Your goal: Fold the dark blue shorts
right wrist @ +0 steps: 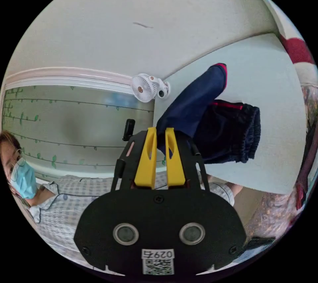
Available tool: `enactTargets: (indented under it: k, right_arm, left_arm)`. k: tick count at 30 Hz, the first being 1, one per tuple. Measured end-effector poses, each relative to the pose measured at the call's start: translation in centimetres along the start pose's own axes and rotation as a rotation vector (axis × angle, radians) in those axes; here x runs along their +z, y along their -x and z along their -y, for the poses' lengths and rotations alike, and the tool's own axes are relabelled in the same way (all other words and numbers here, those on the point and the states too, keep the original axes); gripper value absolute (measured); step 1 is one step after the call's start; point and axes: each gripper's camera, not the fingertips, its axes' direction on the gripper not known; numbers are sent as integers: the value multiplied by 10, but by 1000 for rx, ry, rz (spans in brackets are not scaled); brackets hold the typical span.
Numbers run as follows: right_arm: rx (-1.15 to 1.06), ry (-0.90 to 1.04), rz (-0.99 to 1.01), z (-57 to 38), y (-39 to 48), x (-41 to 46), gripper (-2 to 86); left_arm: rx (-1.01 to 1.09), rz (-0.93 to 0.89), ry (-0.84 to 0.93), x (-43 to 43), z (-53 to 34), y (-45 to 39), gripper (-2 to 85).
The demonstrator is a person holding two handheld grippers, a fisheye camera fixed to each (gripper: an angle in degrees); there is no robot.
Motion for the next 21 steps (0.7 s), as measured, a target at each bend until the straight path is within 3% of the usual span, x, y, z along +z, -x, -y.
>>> enactTargets:
  k: [3, 6, 9, 13, 17, 21]
  right_arm:
    - [354, 36, -94, -28, -118, 5, 6]
    - [501, -59, 209, -61, -177, 5, 6]
    - [331, -105, 216, -68, -150, 0, 6]
    - [397, -50, 63, -72, -173, 17, 5]
    - [347, 9, 104, -69, -177, 25, 5]
    - [213, 72, -224, -66, -136, 17, 1]
  left_arm:
    - [1, 1, 41, 6, 5, 4, -10]
    - [4, -29, 73, 17, 11, 4, -10]
    - [4, 24, 72, 28, 16, -5, -10]
    - [34, 59, 166, 77, 39, -16, -10]
    - [74, 212, 347, 143, 59, -29, -10]
    - [127, 360, 474, 206, 63, -54, -10]
